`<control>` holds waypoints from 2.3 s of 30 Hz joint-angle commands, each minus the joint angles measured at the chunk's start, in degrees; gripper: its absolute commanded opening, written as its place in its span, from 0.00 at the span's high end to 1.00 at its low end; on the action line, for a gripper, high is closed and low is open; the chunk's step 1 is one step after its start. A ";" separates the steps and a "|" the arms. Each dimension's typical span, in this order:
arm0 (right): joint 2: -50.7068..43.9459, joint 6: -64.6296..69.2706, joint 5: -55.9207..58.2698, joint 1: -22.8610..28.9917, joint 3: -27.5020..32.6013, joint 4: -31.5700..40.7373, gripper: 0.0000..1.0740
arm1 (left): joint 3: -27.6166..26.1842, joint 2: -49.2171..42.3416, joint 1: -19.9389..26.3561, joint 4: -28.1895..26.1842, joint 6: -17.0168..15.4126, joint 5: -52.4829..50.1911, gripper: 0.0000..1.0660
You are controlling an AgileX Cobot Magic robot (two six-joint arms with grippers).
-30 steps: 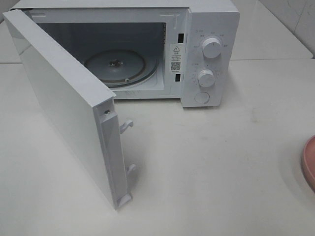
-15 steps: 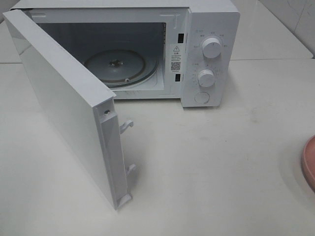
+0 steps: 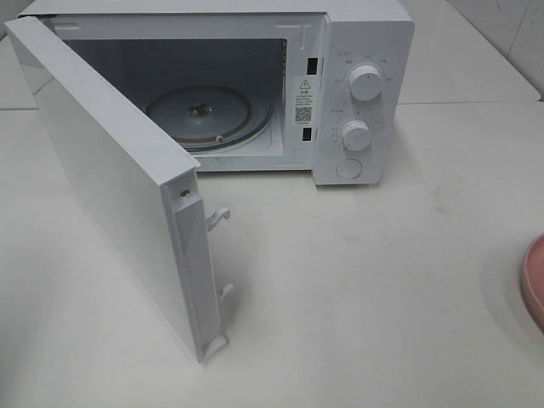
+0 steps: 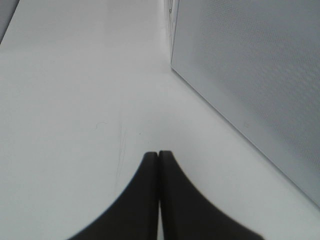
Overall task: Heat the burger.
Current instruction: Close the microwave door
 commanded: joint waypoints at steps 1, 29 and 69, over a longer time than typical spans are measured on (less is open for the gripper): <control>-1.66 -0.52 -0.23 -0.40 0.23 0.29 0.31 | 1.66 4.41 0.11 -1.72 0.23 -11.92 1.00; -1.66 -0.52 -0.23 -0.40 0.23 0.29 0.31 | 16.39 37.76 -9.34 10.71 -7.28 -77.46 1.00; -1.66 -0.52 -0.23 -0.40 0.23 0.29 0.31 | -4.18 67.95 -36.55 -5.79 -6.07 -90.70 1.00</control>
